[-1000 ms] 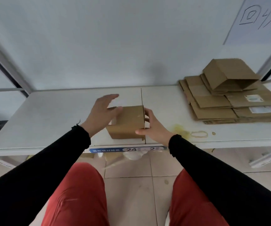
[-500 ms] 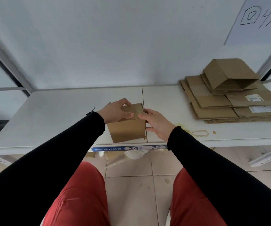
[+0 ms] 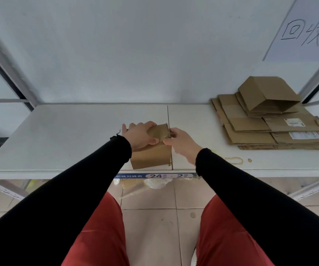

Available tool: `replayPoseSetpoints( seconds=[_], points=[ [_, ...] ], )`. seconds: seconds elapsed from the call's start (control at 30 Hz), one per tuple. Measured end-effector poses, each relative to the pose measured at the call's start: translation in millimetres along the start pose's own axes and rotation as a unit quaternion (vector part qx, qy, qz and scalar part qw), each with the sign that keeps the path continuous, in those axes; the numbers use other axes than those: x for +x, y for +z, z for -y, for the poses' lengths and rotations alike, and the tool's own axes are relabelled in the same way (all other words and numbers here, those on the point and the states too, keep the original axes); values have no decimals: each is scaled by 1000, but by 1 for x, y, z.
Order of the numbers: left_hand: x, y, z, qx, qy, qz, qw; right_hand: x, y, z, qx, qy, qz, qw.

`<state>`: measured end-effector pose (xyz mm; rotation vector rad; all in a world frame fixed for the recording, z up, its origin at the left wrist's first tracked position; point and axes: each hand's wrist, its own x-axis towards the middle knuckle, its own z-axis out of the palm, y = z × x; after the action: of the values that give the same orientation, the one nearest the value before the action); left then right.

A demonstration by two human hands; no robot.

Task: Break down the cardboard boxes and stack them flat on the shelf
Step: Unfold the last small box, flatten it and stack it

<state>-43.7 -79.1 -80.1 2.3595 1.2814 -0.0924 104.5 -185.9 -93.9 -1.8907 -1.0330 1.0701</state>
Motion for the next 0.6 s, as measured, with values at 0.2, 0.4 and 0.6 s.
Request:
replayPoseSetpoints(
  seconds=[0.2,0.4,0.6],
  points=[
    [0,-3,1,-4,8,5,1000,0,-22,29,-386,-147,-40,910],
    [1,-2,-2,9,22,-1,1000,-2,-10,69,-670,-189,-45,717],
    [3,2,6,-2,28,-5,1000,11,-5,82,-726,-243,25,643]
  ],
)
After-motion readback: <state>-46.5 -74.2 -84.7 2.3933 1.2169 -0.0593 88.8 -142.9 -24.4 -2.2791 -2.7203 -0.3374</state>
